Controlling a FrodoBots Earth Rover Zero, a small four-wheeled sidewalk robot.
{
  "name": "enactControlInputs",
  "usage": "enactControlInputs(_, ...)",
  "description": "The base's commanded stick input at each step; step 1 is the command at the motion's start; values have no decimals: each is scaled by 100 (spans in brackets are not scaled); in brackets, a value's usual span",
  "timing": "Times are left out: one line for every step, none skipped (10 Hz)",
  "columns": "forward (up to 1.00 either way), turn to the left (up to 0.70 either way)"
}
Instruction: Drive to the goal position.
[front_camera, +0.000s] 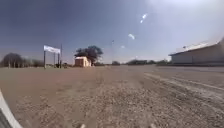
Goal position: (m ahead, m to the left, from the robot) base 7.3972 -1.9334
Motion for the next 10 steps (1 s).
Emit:
enactControlInputs(70, 2)
enactControlInputs(70, 0)
enactControlInputs(70, 0)
enactControlInputs(70, 0)
enactControlInputs(70, 0)
enactControlInputs(70, 0)
enactControlInputs(70, 0)
enactControlInputs(70, 0)
enactControlInputs(70, 0)
enactControlInputs(70, 0)
